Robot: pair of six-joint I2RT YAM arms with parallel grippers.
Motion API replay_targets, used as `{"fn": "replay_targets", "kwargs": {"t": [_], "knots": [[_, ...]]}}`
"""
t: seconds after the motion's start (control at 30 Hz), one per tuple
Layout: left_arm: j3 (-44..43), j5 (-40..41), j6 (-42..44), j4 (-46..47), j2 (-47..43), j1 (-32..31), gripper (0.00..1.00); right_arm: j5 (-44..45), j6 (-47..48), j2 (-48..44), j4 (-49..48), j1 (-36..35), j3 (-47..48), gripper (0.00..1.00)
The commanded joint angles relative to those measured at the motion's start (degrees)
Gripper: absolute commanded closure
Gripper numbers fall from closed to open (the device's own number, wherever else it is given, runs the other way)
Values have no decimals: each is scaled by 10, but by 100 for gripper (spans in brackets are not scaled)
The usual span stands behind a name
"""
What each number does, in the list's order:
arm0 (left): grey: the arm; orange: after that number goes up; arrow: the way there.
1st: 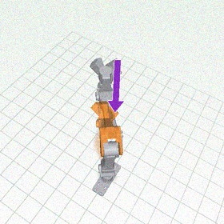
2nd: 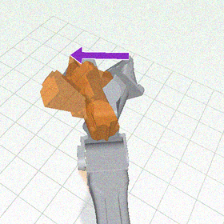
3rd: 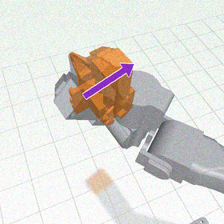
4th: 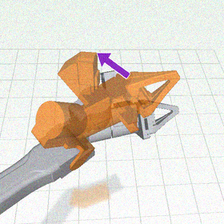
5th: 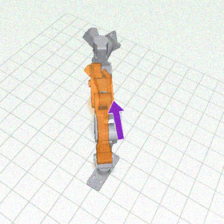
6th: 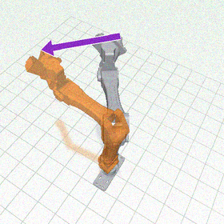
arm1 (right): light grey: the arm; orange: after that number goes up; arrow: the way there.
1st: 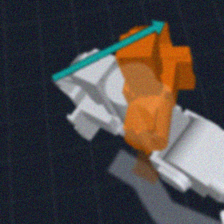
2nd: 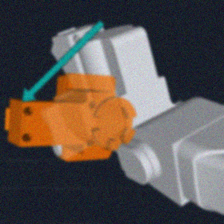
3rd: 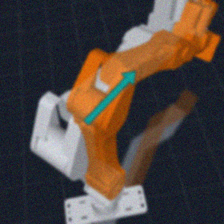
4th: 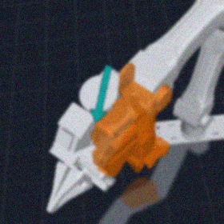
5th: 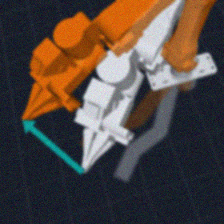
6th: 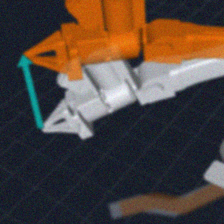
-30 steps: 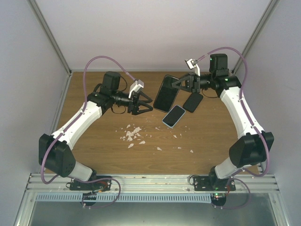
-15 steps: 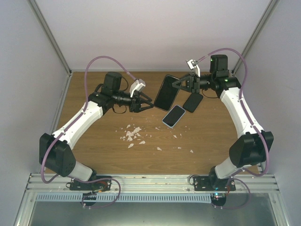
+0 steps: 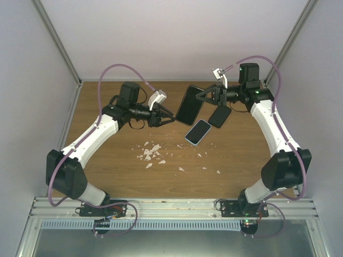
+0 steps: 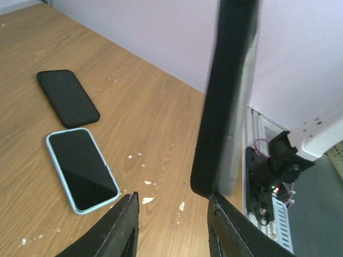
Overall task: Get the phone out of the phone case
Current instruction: Remove the phone case from the phone.
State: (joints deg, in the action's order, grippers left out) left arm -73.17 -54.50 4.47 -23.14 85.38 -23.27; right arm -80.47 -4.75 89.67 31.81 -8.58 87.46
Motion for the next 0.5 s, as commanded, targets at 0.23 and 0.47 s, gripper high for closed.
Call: {"fn": "replay_targets", "kwargs": {"t": [0.23, 0.47], "knots": [[16, 69, -36, 63, 21, 28, 69, -201, -32, -48, 9, -21, -16, 100], [21, -70, -16, 73, -3, 38, 59, -191, -36, -42, 7, -12, -6, 100]]}}
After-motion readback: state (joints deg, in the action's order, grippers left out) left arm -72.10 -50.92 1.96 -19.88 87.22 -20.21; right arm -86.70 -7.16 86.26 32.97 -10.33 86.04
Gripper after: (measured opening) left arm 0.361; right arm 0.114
